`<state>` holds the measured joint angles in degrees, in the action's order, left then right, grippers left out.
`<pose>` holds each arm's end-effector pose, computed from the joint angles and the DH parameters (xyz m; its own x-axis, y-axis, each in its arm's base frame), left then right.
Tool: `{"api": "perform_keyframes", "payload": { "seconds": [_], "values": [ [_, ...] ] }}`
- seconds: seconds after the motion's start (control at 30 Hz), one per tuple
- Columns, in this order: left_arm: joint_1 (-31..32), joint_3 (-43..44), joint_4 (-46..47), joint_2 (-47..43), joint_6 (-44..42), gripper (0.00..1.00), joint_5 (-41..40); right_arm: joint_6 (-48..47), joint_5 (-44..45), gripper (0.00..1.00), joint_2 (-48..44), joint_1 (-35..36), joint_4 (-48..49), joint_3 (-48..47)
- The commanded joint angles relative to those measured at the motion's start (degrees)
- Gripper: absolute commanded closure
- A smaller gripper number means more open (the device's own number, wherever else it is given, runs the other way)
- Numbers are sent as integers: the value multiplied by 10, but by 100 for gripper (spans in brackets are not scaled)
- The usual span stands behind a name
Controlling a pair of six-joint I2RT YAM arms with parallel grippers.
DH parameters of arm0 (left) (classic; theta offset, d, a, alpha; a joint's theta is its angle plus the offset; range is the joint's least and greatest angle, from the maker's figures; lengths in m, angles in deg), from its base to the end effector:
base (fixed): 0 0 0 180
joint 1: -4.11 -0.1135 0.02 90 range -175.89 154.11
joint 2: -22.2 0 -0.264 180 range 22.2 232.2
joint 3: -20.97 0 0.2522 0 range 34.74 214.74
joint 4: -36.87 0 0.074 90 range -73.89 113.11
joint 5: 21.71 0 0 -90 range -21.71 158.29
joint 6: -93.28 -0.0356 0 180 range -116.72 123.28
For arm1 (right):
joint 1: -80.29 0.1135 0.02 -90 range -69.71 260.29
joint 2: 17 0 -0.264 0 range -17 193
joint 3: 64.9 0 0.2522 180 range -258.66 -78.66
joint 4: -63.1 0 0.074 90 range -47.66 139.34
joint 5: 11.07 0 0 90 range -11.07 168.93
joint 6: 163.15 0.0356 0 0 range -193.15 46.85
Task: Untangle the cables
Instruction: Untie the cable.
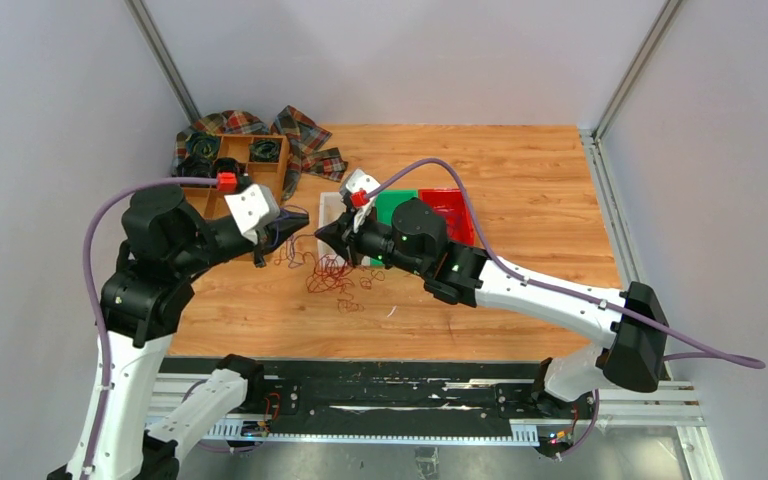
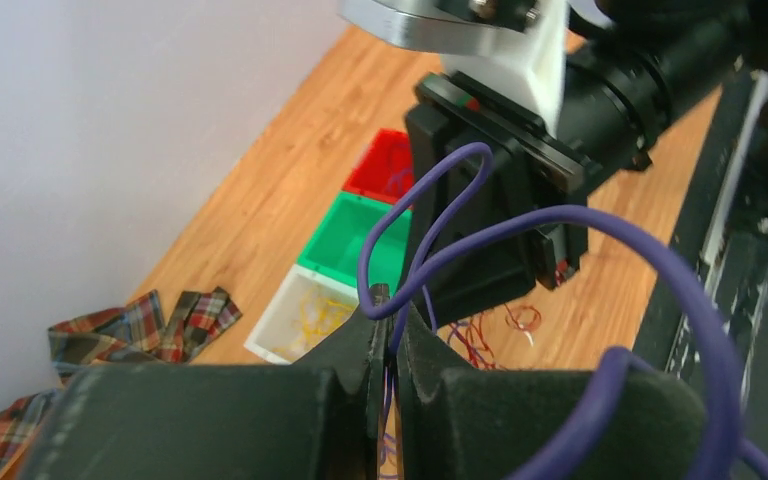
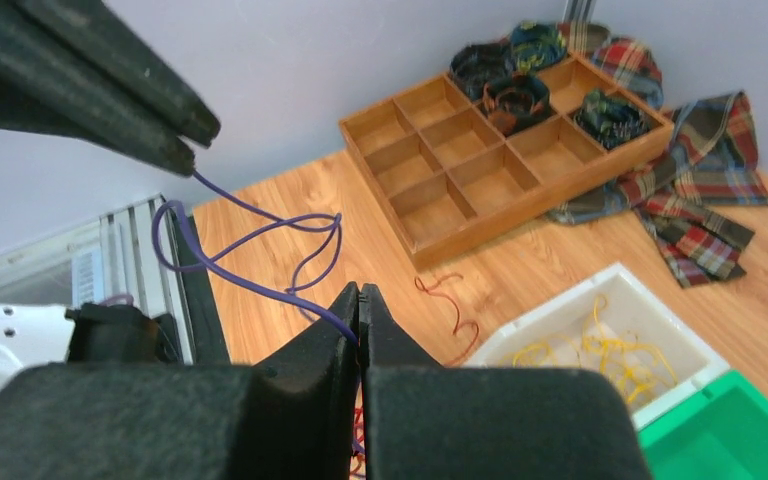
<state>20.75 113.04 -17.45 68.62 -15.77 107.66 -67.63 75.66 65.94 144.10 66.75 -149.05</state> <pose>0.1034 -0.0545 0.4698 0.1318 0.2239 -0.9656 0.8243 0.5163 0.2323 0.1521 0.3139 0.3901 -0.0514 0.1132 -0.9922 -0.9203 0.3805 0.0910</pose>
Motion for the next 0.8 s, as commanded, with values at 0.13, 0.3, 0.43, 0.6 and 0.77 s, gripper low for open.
{"api": "perform_keyframes", "payload": {
  "seconds": [0.13, 0.3, 0.43, 0.6, 0.77],
  "values": [
    [2, -22, -118, 14, -128, 89, 66, -8, -18, 99, -14, -3, -109, -36],
    [2, -47, -124, 12, -102, 81, 102, -6, -24, 99, -15, 0, -138, -50],
    [2, -56, -124, 12, -83, 78, 131, -10, -28, 99, -12, 7, -149, -64],
    [2, -60, -124, 15, -88, 77, 106, -15, -38, 99, -10, 11, -147, -63],
    [2, -74, -124, 16, -84, 73, 60, -18, -43, 99, -8, 14, -151, -67]
  ]
}}
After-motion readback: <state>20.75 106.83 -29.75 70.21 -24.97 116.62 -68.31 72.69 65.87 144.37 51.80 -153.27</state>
